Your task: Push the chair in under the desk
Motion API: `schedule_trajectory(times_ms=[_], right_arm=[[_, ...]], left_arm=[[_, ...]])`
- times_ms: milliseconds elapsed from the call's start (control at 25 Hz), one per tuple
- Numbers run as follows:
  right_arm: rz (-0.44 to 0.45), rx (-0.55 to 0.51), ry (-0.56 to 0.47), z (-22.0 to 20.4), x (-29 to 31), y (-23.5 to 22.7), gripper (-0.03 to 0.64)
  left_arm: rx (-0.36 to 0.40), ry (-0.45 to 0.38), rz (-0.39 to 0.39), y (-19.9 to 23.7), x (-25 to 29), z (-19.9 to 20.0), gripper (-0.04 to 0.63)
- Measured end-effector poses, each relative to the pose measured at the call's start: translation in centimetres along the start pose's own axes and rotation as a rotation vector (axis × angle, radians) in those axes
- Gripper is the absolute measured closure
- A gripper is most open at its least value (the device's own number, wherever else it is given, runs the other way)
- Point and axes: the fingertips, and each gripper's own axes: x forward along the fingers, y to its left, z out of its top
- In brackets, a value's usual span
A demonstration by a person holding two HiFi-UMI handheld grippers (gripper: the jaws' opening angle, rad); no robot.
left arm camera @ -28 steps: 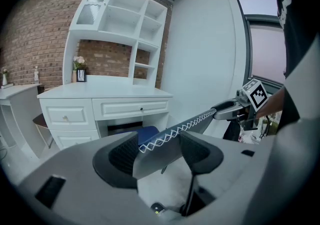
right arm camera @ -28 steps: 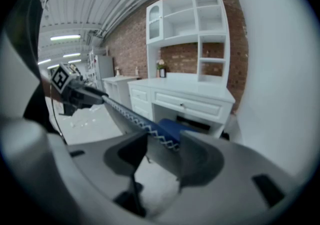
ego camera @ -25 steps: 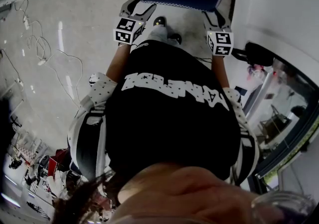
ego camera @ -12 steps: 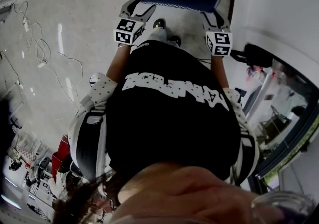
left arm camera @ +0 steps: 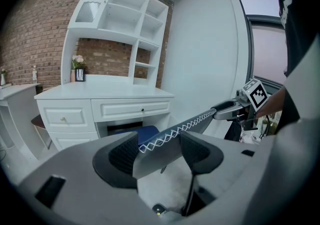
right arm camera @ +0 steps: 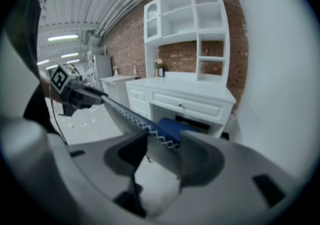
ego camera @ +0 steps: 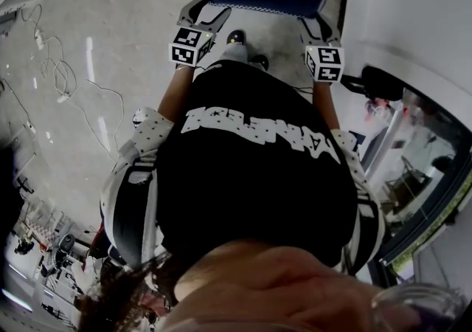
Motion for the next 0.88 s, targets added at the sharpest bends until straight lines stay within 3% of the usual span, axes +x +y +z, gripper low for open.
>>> schedule_trajectory(times_ms=[880], right_arm=[[-0.008, -0.003, 0.013, 1.6, 1.2, -1.2, 0.41]], left_arm=[[0.005, 0.01, 0.005, 1.2, 1.3, 1.7, 0.302]])
